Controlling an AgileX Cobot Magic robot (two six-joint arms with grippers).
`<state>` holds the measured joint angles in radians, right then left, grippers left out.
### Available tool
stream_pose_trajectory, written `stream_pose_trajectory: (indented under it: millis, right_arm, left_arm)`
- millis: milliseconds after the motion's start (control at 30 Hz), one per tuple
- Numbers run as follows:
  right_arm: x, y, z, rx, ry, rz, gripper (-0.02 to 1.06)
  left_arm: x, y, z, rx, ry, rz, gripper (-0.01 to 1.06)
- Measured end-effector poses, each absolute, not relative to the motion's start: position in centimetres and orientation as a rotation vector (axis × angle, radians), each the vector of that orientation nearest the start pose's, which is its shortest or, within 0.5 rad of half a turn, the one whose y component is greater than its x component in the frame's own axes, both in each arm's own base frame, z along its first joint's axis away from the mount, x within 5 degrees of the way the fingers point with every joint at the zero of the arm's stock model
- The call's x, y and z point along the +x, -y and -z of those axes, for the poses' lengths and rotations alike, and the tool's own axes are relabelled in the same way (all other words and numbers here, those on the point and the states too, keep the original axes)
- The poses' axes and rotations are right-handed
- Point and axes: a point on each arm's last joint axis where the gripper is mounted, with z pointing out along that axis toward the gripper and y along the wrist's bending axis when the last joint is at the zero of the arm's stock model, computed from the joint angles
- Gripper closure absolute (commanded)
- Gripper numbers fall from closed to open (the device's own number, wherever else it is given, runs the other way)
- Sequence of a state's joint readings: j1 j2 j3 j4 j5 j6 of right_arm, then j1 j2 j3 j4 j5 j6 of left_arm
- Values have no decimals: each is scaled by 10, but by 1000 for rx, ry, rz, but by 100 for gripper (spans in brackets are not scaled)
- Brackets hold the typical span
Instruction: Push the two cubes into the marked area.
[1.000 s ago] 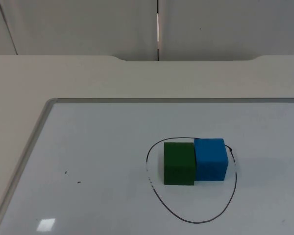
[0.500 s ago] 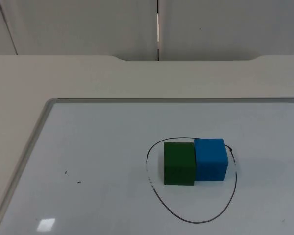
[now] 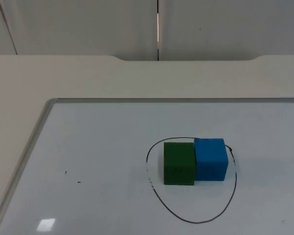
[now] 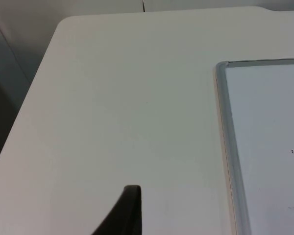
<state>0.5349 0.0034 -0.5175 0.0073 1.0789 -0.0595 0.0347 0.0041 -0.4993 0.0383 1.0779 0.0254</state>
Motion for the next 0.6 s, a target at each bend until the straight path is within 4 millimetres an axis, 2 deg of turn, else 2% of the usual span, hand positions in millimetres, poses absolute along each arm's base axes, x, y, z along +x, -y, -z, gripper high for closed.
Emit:
stream_pose_trajectory:
  millis: [233, 600]
  right_arm:
    - [-7, 3, -281, -559, -1984, -276, 0]
    - [-7, 1, -280, -285, -2033, -111, 0]
  left_arm:
    - [-5, -3, -276, -12, -2067, -83, 0]
    - [-5, -3, -276, -12, -2067, -83, 0]
